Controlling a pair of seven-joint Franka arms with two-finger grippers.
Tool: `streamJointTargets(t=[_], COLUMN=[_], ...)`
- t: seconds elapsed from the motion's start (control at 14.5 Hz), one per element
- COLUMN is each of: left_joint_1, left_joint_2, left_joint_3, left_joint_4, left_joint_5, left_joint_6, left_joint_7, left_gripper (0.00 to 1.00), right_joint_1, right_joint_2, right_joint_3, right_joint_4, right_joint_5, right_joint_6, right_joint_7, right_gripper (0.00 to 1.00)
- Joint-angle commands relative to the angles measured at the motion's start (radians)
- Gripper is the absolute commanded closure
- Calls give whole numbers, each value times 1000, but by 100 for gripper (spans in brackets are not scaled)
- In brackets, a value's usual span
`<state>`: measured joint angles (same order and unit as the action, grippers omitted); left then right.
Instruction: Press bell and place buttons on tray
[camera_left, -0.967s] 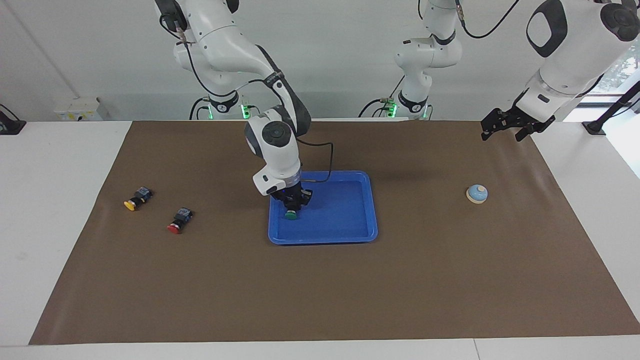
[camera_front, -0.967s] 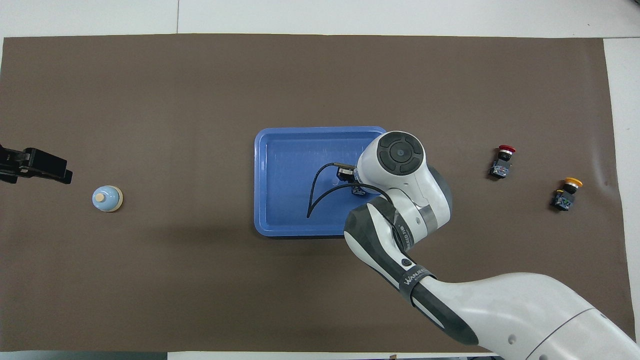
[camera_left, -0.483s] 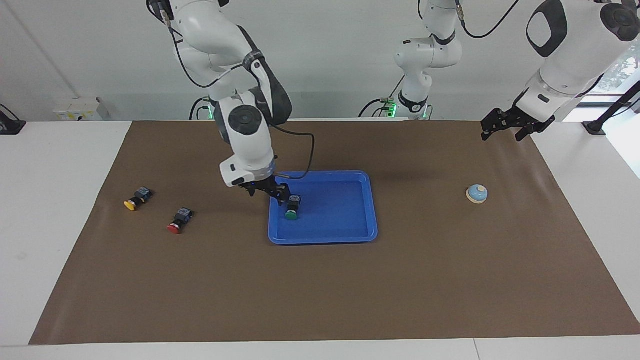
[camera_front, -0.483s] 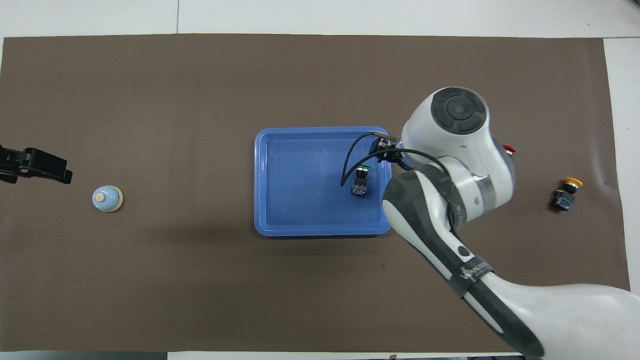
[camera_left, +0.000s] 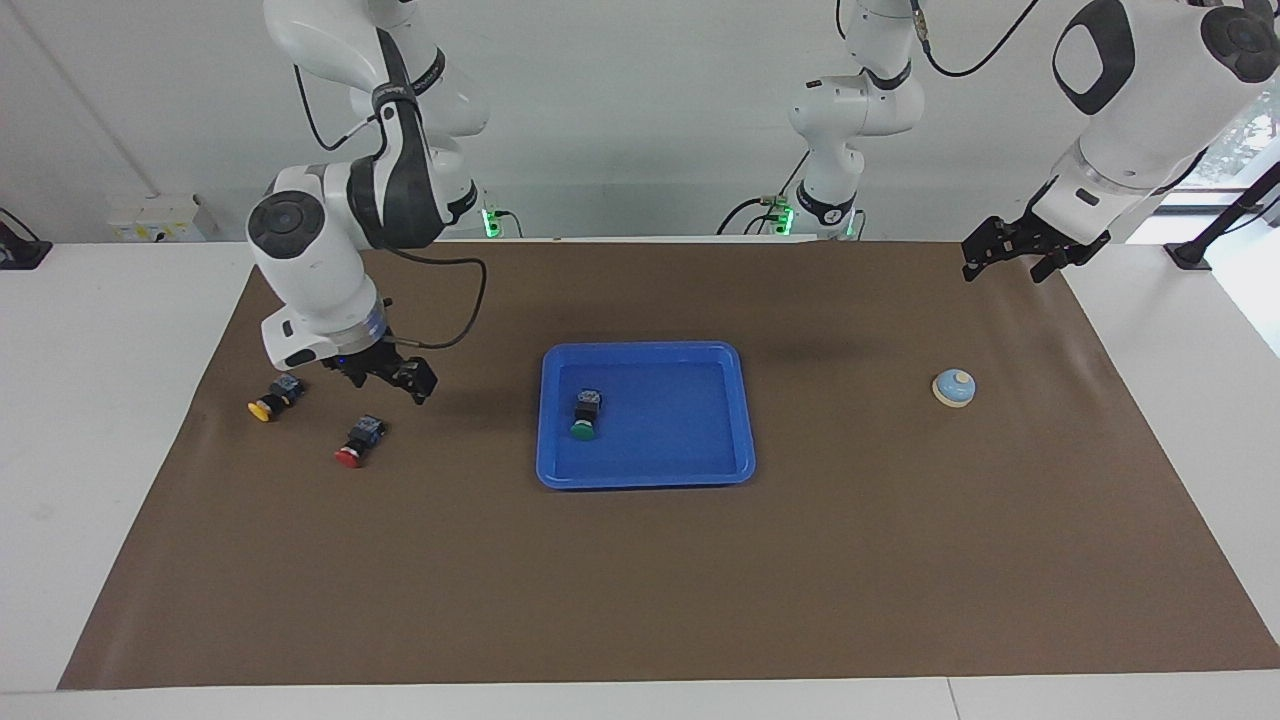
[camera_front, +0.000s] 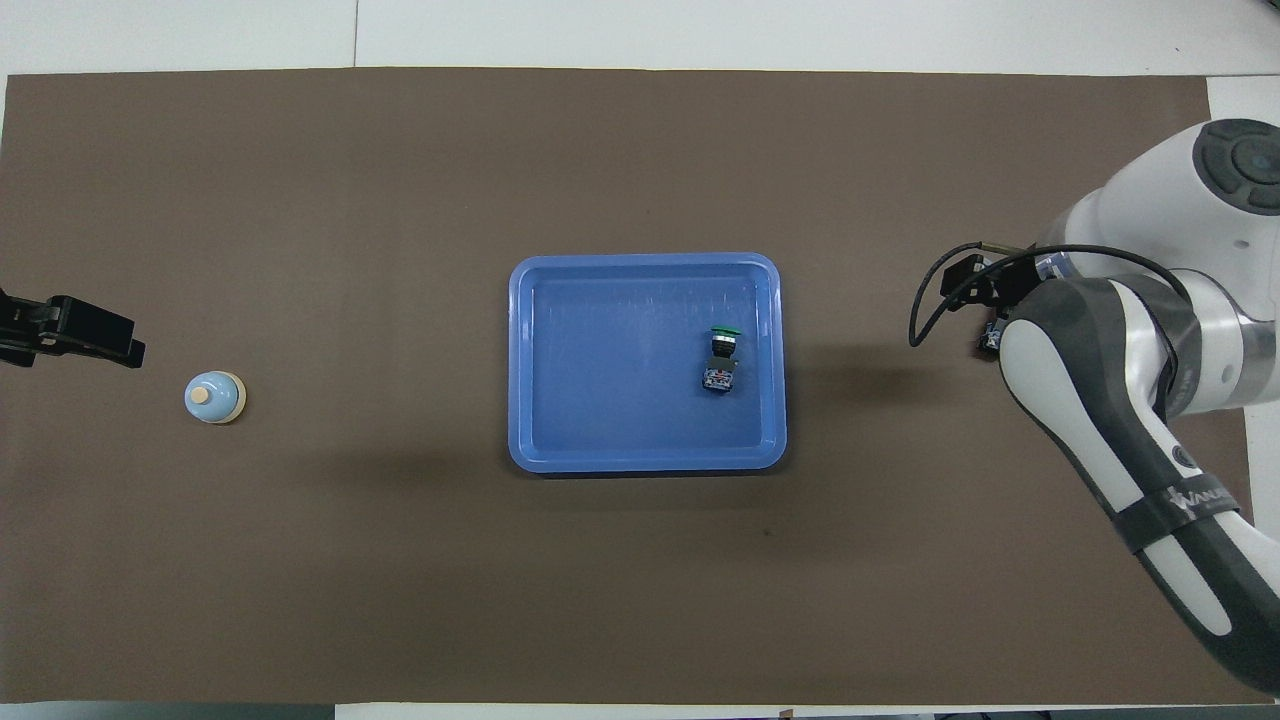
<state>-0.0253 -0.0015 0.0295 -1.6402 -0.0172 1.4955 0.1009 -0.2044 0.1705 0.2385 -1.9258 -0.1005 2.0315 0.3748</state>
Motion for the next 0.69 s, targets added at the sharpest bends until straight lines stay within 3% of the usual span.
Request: streamJointTargets(t=[0.0,0.14,0.62], left_joint_1=[-5,-5,-4], left_joint_2=[-12,-12,-12], left_joint_3=[7,7,7], left_joint_4=[-3,-1,-3], left_joint_5=[-17,-17,-17], left_joint_6=[-15,-15,-15], left_joint_7=[-7,-7,-7], left_gripper=[0,0,0], right_joint_1=[-81,-113,-121], right_joint_2=[-78,-80,53], right_joint_3=[11,11,11], right_joint_4=[-226,-292,-277], right_joint_5=[-22,-22,-25], right_joint_6=[239,344,506], right_joint_7=[-79,-83,-79], right_gripper=[0,0,0])
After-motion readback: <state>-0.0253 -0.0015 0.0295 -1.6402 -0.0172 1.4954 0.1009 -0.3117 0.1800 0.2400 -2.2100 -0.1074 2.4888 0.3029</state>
